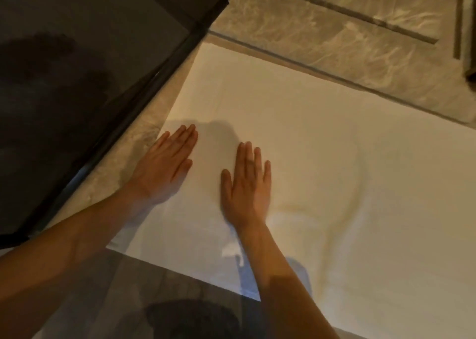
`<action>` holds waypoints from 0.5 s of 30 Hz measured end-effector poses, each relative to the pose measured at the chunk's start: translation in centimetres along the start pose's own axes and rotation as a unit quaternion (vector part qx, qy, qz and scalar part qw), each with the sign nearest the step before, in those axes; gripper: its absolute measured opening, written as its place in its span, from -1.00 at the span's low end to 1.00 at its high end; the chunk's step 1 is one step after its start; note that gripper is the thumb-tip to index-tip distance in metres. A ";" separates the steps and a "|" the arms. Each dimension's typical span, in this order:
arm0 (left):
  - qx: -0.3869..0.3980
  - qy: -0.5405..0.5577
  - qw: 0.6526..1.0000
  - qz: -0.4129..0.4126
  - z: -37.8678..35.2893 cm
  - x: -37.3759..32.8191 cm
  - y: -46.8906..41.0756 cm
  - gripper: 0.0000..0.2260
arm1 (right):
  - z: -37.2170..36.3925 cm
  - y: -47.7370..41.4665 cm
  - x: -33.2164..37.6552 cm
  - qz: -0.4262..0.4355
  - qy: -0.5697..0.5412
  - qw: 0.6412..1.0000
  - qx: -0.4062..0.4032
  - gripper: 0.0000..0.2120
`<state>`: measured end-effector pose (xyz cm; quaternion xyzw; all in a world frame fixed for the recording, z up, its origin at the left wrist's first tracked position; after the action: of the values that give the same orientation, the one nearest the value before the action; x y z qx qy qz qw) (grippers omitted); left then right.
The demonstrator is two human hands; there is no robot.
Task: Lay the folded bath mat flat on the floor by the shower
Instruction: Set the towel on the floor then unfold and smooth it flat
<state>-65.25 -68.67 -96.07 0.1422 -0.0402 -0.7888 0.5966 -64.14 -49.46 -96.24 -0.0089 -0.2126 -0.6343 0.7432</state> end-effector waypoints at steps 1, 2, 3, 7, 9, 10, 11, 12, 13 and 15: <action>-0.002 -0.001 1.000 0.000 0.1 0.0 0.0 -0.46 | 0.5 1.3 -3.1 -0.029 0.011 0.999 -0.009 -0.40; -0.002 -0.003 1.000 -0.001 0.1 -0.1 -0.1 -0.47 | 1.0 2.7 -6.3 -0.061 0.019 0.998 -0.015 -0.39; 0.001 -0.003 1.000 -0.001 0.0 -0.1 -0.1 -0.46 | 1.6 4.3 -9.5 -0.093 0.022 0.995 -0.018 -0.39; 0.003 -0.003 1.000 0.001 0.3 -0.3 0.1 -0.46 | 3.5 8.5 -17.4 -0.174 0.032 0.984 -0.012 -0.37; 0.008 -0.007 1.000 0.006 0.8 -0.7 0.0 -0.44 | 3.9 8.8 -17.9 -0.174 0.040 0.984 -0.006 -0.36; 0.009 -0.006 1.000 0.009 1.0 -1.0 0.0 -0.43 | 4.1 8.7 -17.8 -0.171 0.045 0.984 -0.004 -0.35; 0.007 -0.007 1.000 0.014 1.3 -1.3 0.2 -0.43 | 4.3 8.6 -17.7 -0.173 0.045 0.984 -0.002 -0.34; 0.002 -0.012 1.000 0.020 1.5 -1.5 0.9 -0.43 | 4.6 8.6 -17.4 -0.182 0.037 0.983 -0.004 -0.33; -0.006 -0.020 0.999 0.025 1.4 -1.6 2.1 -0.45 | 4.8 8.6 -16.7 -0.192 0.027 0.981 -0.014 -0.33; -0.016 -0.029 0.999 0.020 0.3 -2.2 5.2 -0.46 | 4.7 8.3 -13.3 -0.178 0.008 0.983 -0.049 -0.34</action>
<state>-59.93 -68.13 -94.15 0.1083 -0.0476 -0.7812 0.6130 -59.08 -34.06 -94.17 -0.0023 -0.1735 -0.7661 0.6189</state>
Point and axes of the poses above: each hand's wrist, its own y-axis away from the middle knuckle, its own z-axis out of the back of the hand, x = y × z, the point moved 5 cm from there along -y, towards the middle knuckle, and after that the axes turned 9 degrees about x, right-handed, at the moved point
